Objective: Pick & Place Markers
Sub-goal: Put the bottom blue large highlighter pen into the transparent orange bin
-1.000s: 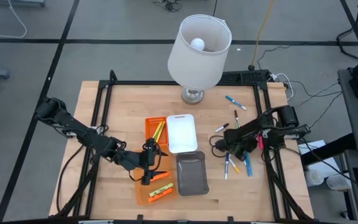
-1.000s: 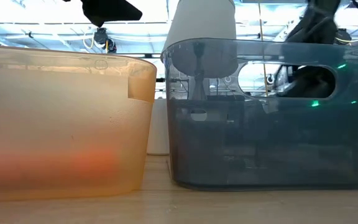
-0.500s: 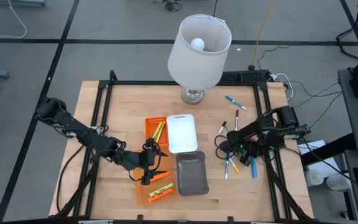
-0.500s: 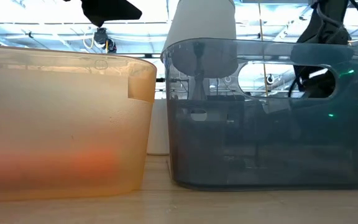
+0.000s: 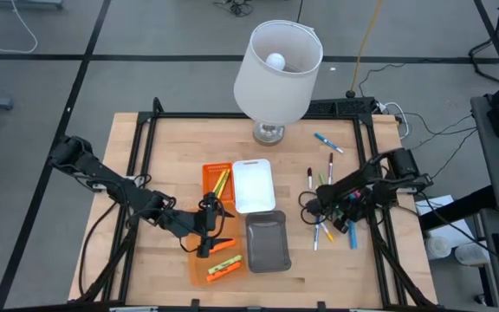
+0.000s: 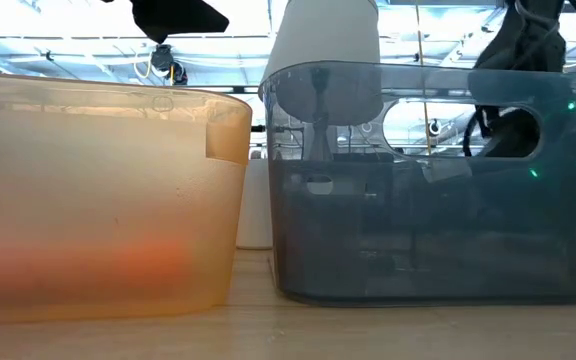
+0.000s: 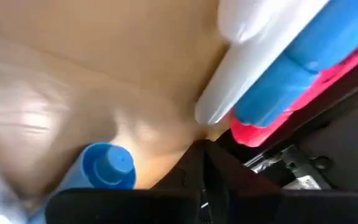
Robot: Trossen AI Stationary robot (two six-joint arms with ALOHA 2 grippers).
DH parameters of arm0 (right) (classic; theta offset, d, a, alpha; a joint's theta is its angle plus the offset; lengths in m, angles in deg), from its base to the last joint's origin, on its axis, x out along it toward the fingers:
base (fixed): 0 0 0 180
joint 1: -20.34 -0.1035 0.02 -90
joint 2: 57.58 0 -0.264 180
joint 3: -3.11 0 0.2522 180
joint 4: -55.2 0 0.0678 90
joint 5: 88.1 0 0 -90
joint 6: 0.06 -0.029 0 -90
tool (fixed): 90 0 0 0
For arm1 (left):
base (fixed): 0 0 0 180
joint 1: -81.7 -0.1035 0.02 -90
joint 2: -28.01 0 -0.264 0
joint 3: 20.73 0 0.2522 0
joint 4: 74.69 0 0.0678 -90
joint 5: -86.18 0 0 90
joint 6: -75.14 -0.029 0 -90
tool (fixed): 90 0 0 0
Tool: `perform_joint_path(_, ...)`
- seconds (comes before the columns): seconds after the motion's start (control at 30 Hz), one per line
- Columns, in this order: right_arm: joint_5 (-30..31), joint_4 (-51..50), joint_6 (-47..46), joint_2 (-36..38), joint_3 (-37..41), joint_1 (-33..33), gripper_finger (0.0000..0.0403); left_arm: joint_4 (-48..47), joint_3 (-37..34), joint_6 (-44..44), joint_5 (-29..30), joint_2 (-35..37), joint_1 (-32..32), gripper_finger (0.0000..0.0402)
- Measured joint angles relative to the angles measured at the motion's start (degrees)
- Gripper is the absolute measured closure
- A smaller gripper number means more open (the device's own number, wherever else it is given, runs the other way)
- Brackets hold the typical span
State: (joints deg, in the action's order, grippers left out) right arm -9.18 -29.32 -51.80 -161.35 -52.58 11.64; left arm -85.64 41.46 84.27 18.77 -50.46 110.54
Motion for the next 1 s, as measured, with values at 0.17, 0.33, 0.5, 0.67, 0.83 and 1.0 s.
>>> perform_joint_path(0.17,9.65,-14.77,-6.10,3.64,-5.27,-2.07,0.0403,0.28,0.00,-0.38,0.00,0.00,0.00,0.0091)
perform_joint_path(0.33,13.67,-18.21,-10.07,8.90,-6.52,-1.50,0.0403,0.16,0.00,0.02,-0.01,0.00,0.00,0.0094)
perform_joint_path(0.5,21.95,-11.08,-11.35,11.40,-3.68,2.50,0.0403,-0.08,0.00,0.04,-0.04,0.00,0.00,0.0085)
perform_joint_path(0.67,24.75,-8.67,-6.83,12.23,-3.31,5.66,0.0403,-0.11,0.02,-0.07,-0.04,0.00,0.00,0.0075)
perform_joint_path(0.83,27.48,-9.14,-5.57,18.52,-5.97,3.70,0.0403,-0.19,0.02,-0.36,-0.02,0.00,0.00,0.0076)
perform_joint_path(1.0,18.87,-7.50,-8.73,29.19,-8.67,-4.39,0.0403,-0.63,0.01,-0.35,-0.02,0.00,0.00,0.0086)
